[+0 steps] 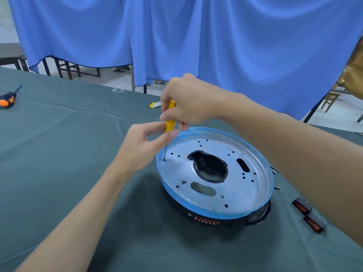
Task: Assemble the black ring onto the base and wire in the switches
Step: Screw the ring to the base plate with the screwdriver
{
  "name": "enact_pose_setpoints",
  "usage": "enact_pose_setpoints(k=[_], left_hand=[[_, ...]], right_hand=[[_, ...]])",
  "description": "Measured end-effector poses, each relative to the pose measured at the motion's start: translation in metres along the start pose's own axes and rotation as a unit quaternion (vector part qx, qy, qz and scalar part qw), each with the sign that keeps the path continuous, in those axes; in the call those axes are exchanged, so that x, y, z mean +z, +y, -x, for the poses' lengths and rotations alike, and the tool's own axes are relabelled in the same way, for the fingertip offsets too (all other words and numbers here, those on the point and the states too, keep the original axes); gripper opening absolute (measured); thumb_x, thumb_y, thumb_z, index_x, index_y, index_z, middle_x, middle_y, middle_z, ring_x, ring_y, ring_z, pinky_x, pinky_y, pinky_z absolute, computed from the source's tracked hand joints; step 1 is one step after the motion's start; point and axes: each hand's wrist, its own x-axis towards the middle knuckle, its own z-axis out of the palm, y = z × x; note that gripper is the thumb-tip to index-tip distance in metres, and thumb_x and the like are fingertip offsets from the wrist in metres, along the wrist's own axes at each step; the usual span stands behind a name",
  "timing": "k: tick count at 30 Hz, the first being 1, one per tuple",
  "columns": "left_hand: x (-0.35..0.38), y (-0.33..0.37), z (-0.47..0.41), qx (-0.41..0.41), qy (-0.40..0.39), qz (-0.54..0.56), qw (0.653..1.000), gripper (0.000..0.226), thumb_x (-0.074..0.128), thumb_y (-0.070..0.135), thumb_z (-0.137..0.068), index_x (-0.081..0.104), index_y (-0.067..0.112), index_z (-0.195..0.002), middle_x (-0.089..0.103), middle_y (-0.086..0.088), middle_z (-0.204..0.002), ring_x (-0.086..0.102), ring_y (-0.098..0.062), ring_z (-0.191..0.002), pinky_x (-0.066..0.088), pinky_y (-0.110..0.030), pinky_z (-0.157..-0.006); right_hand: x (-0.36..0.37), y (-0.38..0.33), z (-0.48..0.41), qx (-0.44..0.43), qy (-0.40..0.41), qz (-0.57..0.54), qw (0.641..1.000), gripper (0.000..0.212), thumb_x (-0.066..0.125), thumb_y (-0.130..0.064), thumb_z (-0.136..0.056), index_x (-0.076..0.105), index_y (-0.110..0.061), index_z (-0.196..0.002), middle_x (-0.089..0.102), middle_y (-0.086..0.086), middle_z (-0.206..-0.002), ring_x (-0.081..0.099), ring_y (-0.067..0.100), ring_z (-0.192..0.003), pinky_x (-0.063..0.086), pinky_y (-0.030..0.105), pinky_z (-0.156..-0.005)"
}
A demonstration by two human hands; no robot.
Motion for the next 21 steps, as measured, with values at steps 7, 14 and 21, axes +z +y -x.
enact_pose_setpoints(k=[7, 14, 21], left_hand=[[0.008, -0.002, -0.003, -0.015, 0.099, 0.013, 0.995, 0.017, 0.081, 0.013, -0.078, 0.074, 0.027, -0.084, 0.075, 0.017, -0.082, 0.070, -0.005, -0.084, 0.051, -0.031, -0.092], [0.005, -0.004, -0.001, -0.031, 0.034, 0.052, 0.998, 0.011, 0.077, 0.019, -0.083, 0.077, 0.020, -0.093, 0.077, 0.008, -0.092, 0.069, -0.006, -0.097, 0.047, -0.016, -0.091], [0.000, -0.002, -0.004, -0.044, 0.005, 0.056, 0.997, 0.011, 0.068, 0.011, -0.090, 0.075, 0.018, -0.094, 0.078, 0.005, -0.087, 0.069, -0.002, -0.087, 0.047, -0.012, -0.081]], right_hand=[[0.005, -0.001, -0.001, 0.027, 0.006, 0.039, 0.999, 0.034, 0.054, -0.039, -0.092, 0.049, -0.015, -0.069, 0.056, 0.009, -0.052, 0.065, 0.014, -0.059, 0.056, 0.039, -0.072], [0.004, -0.001, 0.000, 0.015, 0.023, 0.013, 1.000, 0.024, 0.062, -0.026, -0.088, 0.055, -0.017, -0.067, 0.063, 0.005, -0.057, 0.060, 0.008, -0.057, 0.056, 0.036, -0.074], [-0.002, -0.003, 0.003, 0.001, -0.002, 0.012, 1.000, 0.011, 0.065, -0.026, -0.083, 0.061, -0.020, -0.075, 0.062, -0.005, -0.057, 0.060, 0.005, -0.067, 0.054, 0.034, -0.070]])
